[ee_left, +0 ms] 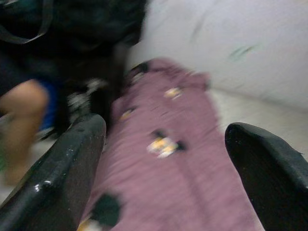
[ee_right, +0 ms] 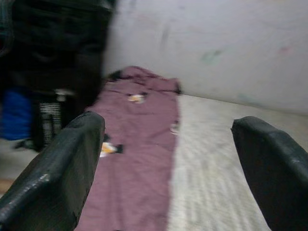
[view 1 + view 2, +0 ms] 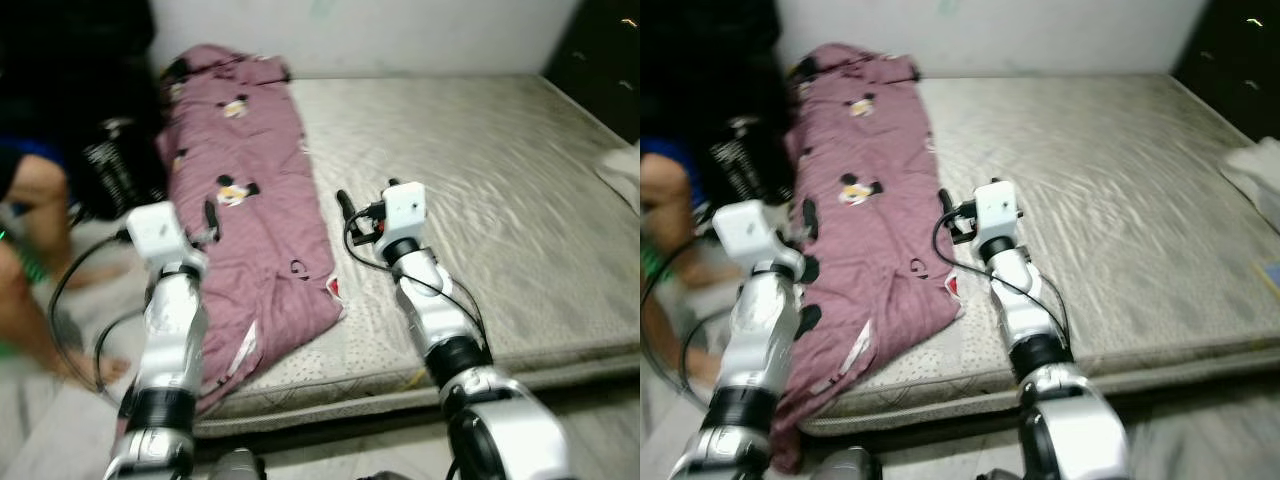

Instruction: Clean up the room

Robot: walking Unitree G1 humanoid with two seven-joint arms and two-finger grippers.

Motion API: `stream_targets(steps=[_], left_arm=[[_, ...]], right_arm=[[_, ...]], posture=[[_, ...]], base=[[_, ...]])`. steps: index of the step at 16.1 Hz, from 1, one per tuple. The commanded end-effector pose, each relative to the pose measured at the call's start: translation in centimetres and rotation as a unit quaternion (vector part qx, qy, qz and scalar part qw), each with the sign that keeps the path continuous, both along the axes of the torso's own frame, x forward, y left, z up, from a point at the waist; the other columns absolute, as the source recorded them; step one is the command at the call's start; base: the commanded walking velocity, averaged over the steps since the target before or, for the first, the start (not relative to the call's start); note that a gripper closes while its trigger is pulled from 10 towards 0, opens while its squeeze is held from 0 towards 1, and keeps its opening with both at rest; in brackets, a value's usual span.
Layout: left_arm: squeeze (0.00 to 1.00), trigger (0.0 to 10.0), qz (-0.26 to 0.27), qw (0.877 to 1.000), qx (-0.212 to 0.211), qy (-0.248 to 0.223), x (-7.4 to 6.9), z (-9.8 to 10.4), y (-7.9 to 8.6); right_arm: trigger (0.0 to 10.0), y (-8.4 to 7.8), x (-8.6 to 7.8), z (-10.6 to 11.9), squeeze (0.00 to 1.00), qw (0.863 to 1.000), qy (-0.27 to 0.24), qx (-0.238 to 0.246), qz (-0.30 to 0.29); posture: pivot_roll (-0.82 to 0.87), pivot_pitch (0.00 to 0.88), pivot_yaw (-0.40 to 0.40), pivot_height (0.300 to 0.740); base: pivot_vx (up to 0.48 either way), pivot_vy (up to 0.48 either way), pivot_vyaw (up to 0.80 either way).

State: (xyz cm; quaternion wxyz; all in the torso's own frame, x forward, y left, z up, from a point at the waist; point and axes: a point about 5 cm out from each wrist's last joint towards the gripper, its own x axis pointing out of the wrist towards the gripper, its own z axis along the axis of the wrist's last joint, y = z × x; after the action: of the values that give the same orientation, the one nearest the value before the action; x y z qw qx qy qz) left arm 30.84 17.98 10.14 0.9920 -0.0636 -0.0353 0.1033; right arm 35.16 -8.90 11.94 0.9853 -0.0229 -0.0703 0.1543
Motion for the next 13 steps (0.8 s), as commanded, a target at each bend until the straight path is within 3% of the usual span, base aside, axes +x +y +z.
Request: stream_targets(steps=[1, 4, 11, 13], left_arm=[[0.00, 10.0, 0.002, 1.000, 0.004, -0.001, -0.2, 0.4, 0.1], [0.00, 10.0, -0.014, 1.000, 0.018, 0.012, -1.2, -0.1, 0.0], [0.00, 10.0, -0.020, 1.000, 0.007, 0.022, -1.6, 0.0, -0.2], [0.00, 10.0, -0.020, 0.999, 0.005, 0.029, -1.6, -0.1, -0.3]], right_arm=[[10.0, 0.4, -0.3, -0.1, 0.00, 1.000, 0.006, 0.003, 0.008], [10.0, 0.1, -0.9, -0.7, 0.00, 1.000, 0.014, 0.013, -0.007], [10.0, -1.1, -2.3, -1.7, 0.00, 0.998, 0.039, 0.022, -0.037], [10.0, -1.2, -2.4, -1.4, 0.00, 0.998, 0.038, 0.025, -0.040]], posture=[[0.06, 0.000, -0.018, 0.740], [0.05, 0.031, 0.014, 0.740], [0.03, 0.111, 0.010, 0.740], [0.03, 0.122, 0.012, 0.740]], base=[[0.000, 0.480, 0.00], [0.000, 0.421, 0.00], [0.000, 0.000, 0.00], [0.000, 0.461, 0.00]])
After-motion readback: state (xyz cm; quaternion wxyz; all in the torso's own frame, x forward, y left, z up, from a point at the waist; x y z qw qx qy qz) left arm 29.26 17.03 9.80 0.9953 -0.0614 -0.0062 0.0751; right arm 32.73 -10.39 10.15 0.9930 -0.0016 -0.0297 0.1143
